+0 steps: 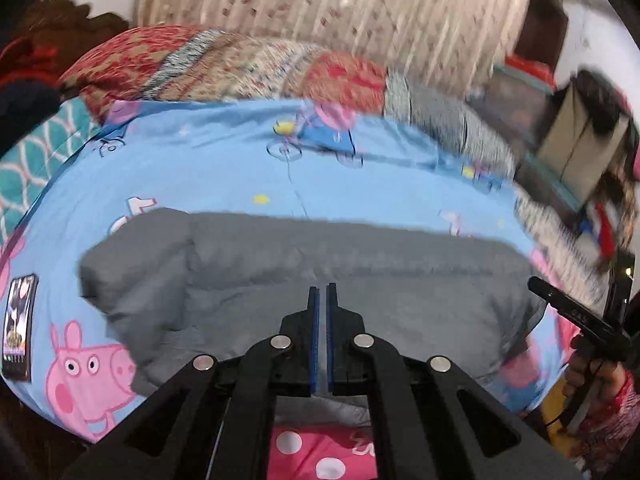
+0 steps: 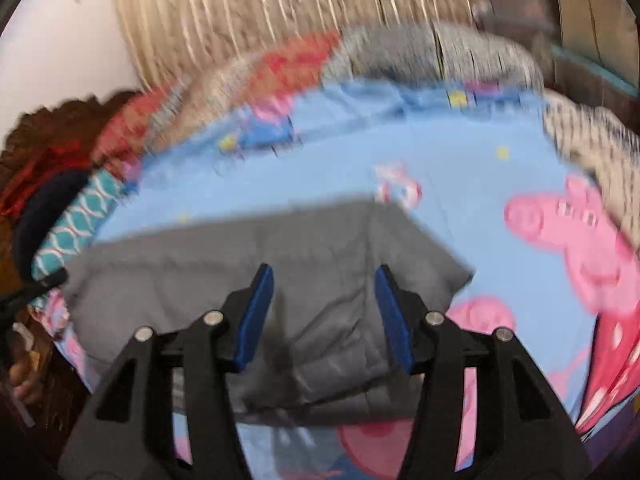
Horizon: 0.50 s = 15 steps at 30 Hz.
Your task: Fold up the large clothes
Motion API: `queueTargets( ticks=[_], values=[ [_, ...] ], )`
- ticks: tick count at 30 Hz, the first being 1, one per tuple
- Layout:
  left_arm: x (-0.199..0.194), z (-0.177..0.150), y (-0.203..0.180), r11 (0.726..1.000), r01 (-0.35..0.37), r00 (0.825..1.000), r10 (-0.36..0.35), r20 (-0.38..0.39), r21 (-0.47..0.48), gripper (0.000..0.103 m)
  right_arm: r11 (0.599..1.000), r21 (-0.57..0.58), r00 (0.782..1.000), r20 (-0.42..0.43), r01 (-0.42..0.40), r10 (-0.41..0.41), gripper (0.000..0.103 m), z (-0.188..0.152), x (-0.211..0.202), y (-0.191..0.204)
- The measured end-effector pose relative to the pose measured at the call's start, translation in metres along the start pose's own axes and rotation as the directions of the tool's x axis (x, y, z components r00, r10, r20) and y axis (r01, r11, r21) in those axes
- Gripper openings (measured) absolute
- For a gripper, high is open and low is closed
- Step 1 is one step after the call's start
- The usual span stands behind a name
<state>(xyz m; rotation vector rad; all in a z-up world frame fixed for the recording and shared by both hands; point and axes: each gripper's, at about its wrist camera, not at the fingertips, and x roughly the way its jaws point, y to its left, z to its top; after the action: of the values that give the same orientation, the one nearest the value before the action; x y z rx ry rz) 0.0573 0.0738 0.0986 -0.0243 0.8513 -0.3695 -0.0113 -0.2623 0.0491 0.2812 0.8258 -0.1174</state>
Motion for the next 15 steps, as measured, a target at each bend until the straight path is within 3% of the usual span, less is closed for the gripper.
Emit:
queueTargets(
  ticks=[4, 10, 15],
  values=[
    [0.047, -0.014, 0.002, 0.996, -0.083, 0.989, 0.084, -0.125, 0.014, 0.02, 0.998, 0.004, 0.994, -0.092, 0.059, -0.058, 0.051, -0.021, 0.015, 0.006],
    [0.061, -0.02, 0.003, 0.991, -0.131, 0.977, 0.132, -0.169, 0.015, 0.02, 0.988, -0.052, 0.977, -0.146, 0.148, -0.154, 0.051, -0.027, 0.019, 0.017],
    [0.061, -0.019, 0.004, 0.988, -0.154, 0.97, 0.154, -0.188, 0.014, 0.02, 0.987, -0.042, 0.977, -0.146, 0.153, -0.158, 0.051, -0.03, 0.017, 0.016]
  ],
)
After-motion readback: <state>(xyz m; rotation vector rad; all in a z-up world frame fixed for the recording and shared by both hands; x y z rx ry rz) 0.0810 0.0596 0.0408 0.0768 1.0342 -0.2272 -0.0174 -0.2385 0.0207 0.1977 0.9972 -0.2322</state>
